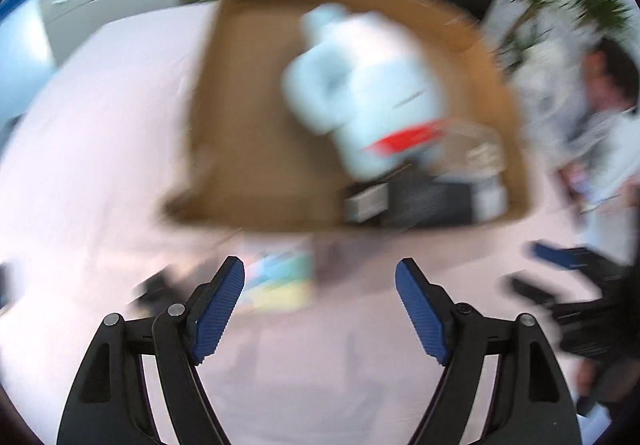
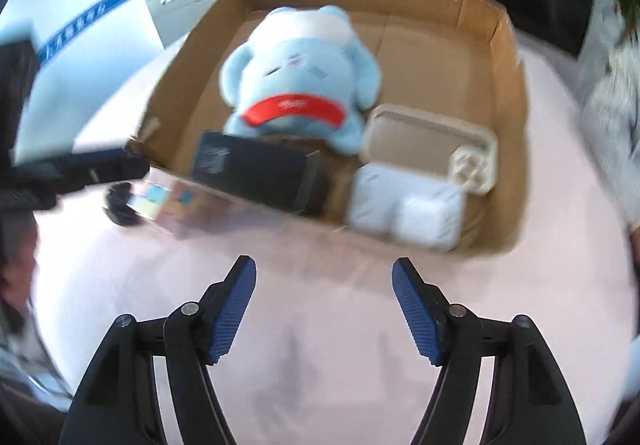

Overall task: Organize objects
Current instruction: 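Lower the earbud case into the box and open both grippers, then move both grippers to the pastel Rubik's cube on the table, then close both grippers on the Rubik's cube and lift it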

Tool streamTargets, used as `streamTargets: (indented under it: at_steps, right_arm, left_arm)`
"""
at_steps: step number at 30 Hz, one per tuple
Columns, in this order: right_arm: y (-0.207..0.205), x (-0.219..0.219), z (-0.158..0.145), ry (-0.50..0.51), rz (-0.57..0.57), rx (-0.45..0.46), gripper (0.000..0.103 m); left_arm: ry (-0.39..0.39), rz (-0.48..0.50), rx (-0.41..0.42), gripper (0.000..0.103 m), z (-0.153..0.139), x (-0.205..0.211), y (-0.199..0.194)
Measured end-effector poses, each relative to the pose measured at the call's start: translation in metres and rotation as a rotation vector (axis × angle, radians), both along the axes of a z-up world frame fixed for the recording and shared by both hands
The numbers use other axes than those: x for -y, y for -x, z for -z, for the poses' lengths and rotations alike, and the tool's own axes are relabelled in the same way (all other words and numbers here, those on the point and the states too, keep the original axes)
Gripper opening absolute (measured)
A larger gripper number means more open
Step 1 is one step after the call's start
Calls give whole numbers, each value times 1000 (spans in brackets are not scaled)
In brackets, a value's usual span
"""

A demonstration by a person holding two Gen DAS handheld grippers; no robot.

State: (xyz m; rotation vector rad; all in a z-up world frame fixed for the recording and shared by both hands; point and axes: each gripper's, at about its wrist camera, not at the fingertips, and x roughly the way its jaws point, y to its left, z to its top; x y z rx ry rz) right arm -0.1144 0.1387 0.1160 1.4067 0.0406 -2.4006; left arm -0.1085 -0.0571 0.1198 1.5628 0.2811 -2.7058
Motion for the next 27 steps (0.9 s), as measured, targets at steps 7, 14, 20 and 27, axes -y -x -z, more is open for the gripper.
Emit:
streamTargets:
  at_steps: [7, 14, 20, 27]
  right_arm:
    - [-37, 28, 23, 139, 133, 142, 70]
    - [-62, 32, 10, 120, 115, 152, 70]
    - [-83, 49, 24, 162, -78, 287, 70]
    - [-115, 120, 61, 109, -365, 411, 70]
  left_arm:
    - [111, 57, 29, 79, 50, 6, 13]
    - [-43, 240, 72, 56, 67, 0, -1]
    - [-139, 541, 84, 56, 69, -13, -97]
    - [-81, 632, 26, 56, 65, -24, -158]
